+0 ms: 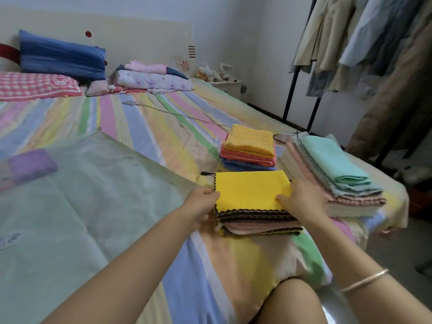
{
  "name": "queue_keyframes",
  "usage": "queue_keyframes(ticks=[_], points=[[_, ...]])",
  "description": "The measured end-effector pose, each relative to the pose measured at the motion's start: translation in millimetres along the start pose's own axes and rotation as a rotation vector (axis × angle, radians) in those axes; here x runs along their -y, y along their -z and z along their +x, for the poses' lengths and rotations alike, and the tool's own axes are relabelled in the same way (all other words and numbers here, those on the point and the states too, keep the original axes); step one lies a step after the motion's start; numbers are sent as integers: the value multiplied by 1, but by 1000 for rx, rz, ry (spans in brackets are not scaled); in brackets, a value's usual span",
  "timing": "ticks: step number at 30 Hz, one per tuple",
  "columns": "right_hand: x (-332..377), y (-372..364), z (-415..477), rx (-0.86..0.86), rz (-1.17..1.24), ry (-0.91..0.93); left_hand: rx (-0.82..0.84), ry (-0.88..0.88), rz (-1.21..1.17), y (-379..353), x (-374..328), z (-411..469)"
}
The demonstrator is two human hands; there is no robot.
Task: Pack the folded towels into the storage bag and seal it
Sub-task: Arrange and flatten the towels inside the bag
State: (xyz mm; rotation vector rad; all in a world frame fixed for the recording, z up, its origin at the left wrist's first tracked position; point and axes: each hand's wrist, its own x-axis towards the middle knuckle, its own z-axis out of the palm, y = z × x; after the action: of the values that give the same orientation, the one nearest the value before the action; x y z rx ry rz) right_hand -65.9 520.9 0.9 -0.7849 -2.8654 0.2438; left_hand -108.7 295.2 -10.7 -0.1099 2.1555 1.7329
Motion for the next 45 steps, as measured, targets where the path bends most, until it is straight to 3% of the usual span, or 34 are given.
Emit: queue_keyframes(ticks=[7, 12, 16, 19, 22, 26, 29, 31, 33, 38, 45], points=[[0, 10, 20, 244, 312, -152, -83, 138, -114, 0, -9, 8], [14, 12, 18, 195, 604, -129, -78, 144, -78, -2, -9, 10], [39, 33, 3, 80, 590, 42, -83, 141, -104, 0, -4, 9], [69, 60, -17, 259, 840, 97, -80, 112, -163, 5, 0, 5], [103, 84, -39, 476, 1156, 77, -91, 102, -386, 24, 6, -4], [142, 104, -66, 772, 1494, 130, 146, 209, -771, 78, 24, -33], [167, 99, -82, 914, 1606, 205, 185, 124, -937, 125, 50, -69], [182, 81, -90, 964, 1559, 158, 157, 45, -1037, 155, 64, -95], [196, 52, -97, 1005, 1395, 107, 25, 24, -991, 185, 73, -120], [229, -20, -131, 948, 912, 108, -148, 260, -692, 228, 106, -150], [280, -8, -213, 566, 251, 786, -136, 224, -746, 244, 115, -165]])
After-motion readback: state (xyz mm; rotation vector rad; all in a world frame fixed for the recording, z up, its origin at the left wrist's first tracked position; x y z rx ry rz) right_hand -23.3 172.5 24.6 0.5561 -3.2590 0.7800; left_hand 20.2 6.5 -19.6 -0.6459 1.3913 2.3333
